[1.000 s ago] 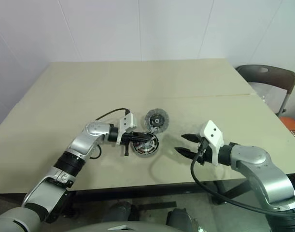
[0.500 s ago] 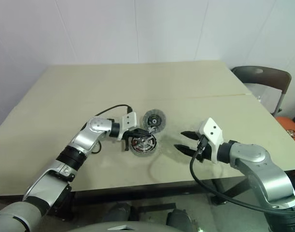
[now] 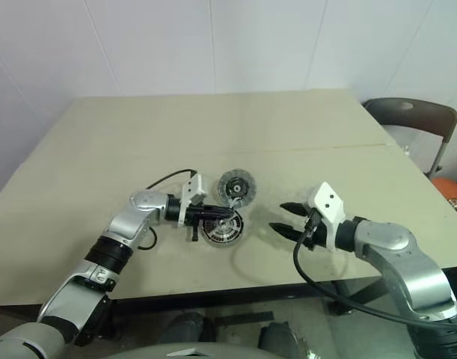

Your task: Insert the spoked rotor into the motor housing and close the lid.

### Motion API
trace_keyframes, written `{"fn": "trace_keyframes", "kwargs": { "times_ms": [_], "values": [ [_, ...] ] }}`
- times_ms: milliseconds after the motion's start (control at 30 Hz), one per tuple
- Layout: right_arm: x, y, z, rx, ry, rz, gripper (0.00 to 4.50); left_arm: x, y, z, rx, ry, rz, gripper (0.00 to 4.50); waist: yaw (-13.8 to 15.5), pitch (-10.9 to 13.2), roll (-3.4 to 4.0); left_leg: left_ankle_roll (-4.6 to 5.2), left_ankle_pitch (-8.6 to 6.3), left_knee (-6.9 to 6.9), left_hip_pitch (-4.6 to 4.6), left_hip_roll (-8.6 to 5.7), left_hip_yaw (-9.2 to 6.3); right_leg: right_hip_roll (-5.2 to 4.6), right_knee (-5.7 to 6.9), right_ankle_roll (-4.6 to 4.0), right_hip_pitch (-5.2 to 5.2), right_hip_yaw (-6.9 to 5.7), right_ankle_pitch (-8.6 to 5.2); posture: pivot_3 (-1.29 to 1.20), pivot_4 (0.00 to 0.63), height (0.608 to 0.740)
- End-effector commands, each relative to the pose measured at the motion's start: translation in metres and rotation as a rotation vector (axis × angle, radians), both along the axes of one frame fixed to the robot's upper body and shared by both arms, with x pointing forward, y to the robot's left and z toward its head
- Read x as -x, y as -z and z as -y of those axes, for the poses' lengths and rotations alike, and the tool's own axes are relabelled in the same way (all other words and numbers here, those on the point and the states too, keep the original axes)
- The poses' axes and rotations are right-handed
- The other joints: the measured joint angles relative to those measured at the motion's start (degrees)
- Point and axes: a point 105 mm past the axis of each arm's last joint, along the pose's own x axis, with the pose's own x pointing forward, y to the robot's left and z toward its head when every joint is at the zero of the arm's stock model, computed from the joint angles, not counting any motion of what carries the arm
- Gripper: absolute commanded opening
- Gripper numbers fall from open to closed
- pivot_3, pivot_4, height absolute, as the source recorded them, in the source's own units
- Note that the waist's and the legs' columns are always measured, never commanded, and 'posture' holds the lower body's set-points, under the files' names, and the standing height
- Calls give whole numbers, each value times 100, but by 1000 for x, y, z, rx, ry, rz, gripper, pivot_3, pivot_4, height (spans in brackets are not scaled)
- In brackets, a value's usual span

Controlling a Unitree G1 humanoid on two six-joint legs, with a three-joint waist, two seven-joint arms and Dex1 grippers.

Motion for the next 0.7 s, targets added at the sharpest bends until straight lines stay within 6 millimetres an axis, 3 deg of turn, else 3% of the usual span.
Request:
{"fn": "trace_keyframes", "kwargs": {
  "times_ms": [33,133,233,300,433,533,700],
  "values": [
    [-2,-9,-4,-5,-18,46,2820,4,2,5,-23,41,38,28,-4,0,0,4,-2,1,0,-3,2,-2,-1,0,2,0,0,0,0,740],
    [-2,-9,-4,-3,-18,48,2820,9,32,-5,-197,66,19,28,-8,0,-3,7,-4,5,3,-4,3,-2,-1,-1,5,0,-1,0,0,740],
    [-2,-10,-5,-1,-16,53,2820,25,76,-31,-483,159,0,28,-14,-18,-13,5,-5,5,27,1,3,0,-1,-2,26,0,-1,0,0,740],
    [-2,-10,-5,-1,-14,56,2820,28,83,-35,-510,146,-43,28,-49,-56,-8,-7,-12,0,53,4,6,2,-3,-2,49,1,-3,0,0,740],
    [-2,-10,-5,-2,-8,60,2820,26,84,-38,-530,124,-61,28,-157,-69,-6,-17,-19,-32,150,19,8,0,-19,25,126,0,-20,0,0,740],
    [-2,-10,-6,-4,-7,61,2820,15,74,-29,-462,68,-36,28,-180,-89,24,-19,-19,-58,192,17,2,-7,-36,26,158,7,-20,0,0,740],
    [-3,-12,-9,-29,-13,67,2820,-4,16,2,-74,-17,1,28,-160,-95,50,-29,-13,-105,206,13,-3,-7,-86,23,166,5,-17,0,0,740]
  ]
}}
